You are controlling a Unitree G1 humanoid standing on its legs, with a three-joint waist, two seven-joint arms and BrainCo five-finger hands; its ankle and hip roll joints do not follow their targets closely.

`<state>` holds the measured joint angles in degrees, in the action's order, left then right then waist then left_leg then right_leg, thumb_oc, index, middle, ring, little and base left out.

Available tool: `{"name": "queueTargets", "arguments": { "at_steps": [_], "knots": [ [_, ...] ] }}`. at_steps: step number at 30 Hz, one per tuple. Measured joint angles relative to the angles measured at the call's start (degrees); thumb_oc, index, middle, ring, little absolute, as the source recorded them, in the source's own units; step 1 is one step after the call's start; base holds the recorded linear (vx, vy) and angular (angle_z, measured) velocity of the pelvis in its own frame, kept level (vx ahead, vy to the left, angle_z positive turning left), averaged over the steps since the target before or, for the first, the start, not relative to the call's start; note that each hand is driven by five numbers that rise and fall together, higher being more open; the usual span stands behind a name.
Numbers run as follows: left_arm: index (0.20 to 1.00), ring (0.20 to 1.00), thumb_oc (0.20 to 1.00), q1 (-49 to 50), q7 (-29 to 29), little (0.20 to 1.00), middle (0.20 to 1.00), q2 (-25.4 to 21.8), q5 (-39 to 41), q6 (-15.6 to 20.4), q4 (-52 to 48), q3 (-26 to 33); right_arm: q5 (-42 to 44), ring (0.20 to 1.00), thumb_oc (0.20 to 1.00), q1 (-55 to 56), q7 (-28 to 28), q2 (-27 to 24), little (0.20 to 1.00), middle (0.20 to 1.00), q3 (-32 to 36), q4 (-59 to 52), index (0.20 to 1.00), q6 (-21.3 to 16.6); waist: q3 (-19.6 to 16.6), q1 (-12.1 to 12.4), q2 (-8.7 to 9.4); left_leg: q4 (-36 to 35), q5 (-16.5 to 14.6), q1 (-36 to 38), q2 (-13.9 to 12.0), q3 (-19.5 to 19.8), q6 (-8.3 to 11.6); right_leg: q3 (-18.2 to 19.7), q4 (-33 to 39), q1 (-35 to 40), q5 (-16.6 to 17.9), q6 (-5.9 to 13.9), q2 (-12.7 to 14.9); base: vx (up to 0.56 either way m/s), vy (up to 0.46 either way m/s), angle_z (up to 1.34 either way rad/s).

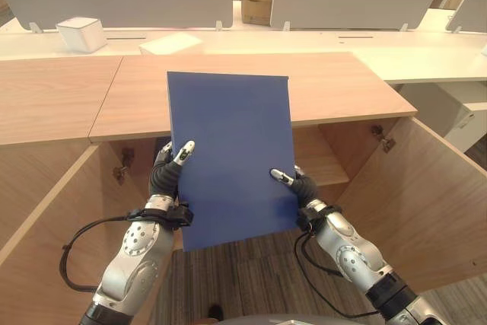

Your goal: Put the empty folder in the office cabinet

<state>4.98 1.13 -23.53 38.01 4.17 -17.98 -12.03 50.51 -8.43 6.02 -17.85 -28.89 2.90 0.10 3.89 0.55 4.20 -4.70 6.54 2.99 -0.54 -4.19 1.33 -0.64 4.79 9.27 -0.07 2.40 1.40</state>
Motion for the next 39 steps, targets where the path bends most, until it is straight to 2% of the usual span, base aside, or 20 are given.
{"name": "queueTargets", "arguments": {
  "at_steps": [11,12,13,14,21,27,28,35,39],
  "knots": [
    [0.2,0.2,0.2,-0.04,0.02,0.2,0.2,0.31,0.03,-0.16,0.01,-0.51,-0.34,0.2,0.2,0.45,-0.71,0.06,0.2,0.2,0.12,0.0,0.2,0.09,0.1,-0.08,-0.18,-0.07,-0.01,0.32,0.0,0.01,0.05,-0.02,0.0,0.48,0.0,0.0,0.0,0.0,0.0,0.0],
    [0.423,0.423,0.423,-0.04,0.07,0.423,0.423,0.05,0.02,-0.55,0.01,-0.74,-0.32,0.2,0.2,0.89,-1.01,0.06,0.2,0.2,0.09,0.0,0.2,0.1,0.15,-0.06,-0.31,-0.19,-0.05,0.29,0.0,0.0,0.1,-0.01,0.0,0.45,-0.01,0.0,0.0,0.0,0.0,0.0],
    [0.511,0.511,0.511,-0.04,0.1,0.511,0.511,0.03,0.02,-0.77,0.01,-0.76,-0.32,0.2,0.2,1.05,-1.07,0.04,0.2,0.2,0.09,0.0,0.2,0.1,0.21,-0.08,-0.41,-0.26,-0.06,0.29,0.0,0.0,0.11,0.0,0.0,0.47,0.0,0.01,0.0,0.0,0.0,0.0],
    [1.0,1.0,1.0,-0.04,0.12,1.0,1.0,0.07,0.01,-1.11,0.01,-0.78,-0.36,0.2,0.2,1.34,-1.15,0.06,0.2,0.2,0.1,0.0,0.2,0.11,0.28,-0.1,-0.53,-0.36,-0.06,0.3,0.0,0.0,0.11,0.0,0.0,0.48,0.0,0.01,0.01,0.0,0.0,0.0],
    [1.0,1.0,1.0,1.4,-0.37,1.0,1.0,1.71,-0.38,-1.1,-0.29,-0.76,0.08,0.2,0.2,7.05,-1.9,1.29,0.2,0.2,2.28,0.18,0.2,0.51,0.58,-0.02,-1.19,-0.44,-0.04,0.1,0.02,0.11,0.1,-0.14,-0.01,0.17,-0.01,0.0,0.0,0.0,0.0,0.0],
    [1.0,1.0,1.0,7.99,-0.78,1.0,1.0,2.29,-2.85,-0.76,-0.88,4.99,-1.34,0.2,0.2,15.76,-2.53,1.19,0.2,0.2,8.24,6.22,0.2,2.27,0.59,0.16,-1.25,-0.45,0.0,-0.48,0.03,0.41,0.05,-0.42,-0.01,-0.04,-0.03,0.01,-0.02,0.0,-0.003,0.01],
    [1.0,1.0,1.0,9.51,-0.46,1.0,1.0,2.63,-3.57,-0.48,-0.3,7.46,-2.15,0.2,0.2,17.51,-2.38,1.26,0.2,0.2,10.01,6.81,0.2,2.57,0.61,-0.1,-1.33,-0.45,-0.02,-0.5,0.02,0.45,0.08,-0.47,0.02,-0.11,-0.07,0.03,-0.03,0.0,0.0,0.0],
    [1.0,1.0,1.0,16.19,1.02,1.0,1.0,4.41,-12.09,0.33,8.72,15.76,-3.37,0.2,0.2,22.82,-4.9,2.55,0.2,0.2,16.35,15.85,0.2,5.26,1.03,0.8,-1.53,-0.45,0.06,-2.68,-0.04,1.24,0.27,-1.7,0.28,-2.03,-0.39,0.32,-0.13,0.0,-0.006,0.09],
    [1.0,1.0,1.0,17.98,1.87,1.0,1.0,4.68,-14.36,-0.84,13.24,16.48,-4.44,0.2,0.2,23.47,-5.23,2.59,0.2,0.2,16.47,15.85,0.2,5.35,1.25,1.56,-1.43,-0.45,0.26,-2.79,-0.04,1.24,0.45,-1.77,0.28,-2.11,-0.42,0.29,-0.12,0.0,0.0,0.0]
  ]
}}
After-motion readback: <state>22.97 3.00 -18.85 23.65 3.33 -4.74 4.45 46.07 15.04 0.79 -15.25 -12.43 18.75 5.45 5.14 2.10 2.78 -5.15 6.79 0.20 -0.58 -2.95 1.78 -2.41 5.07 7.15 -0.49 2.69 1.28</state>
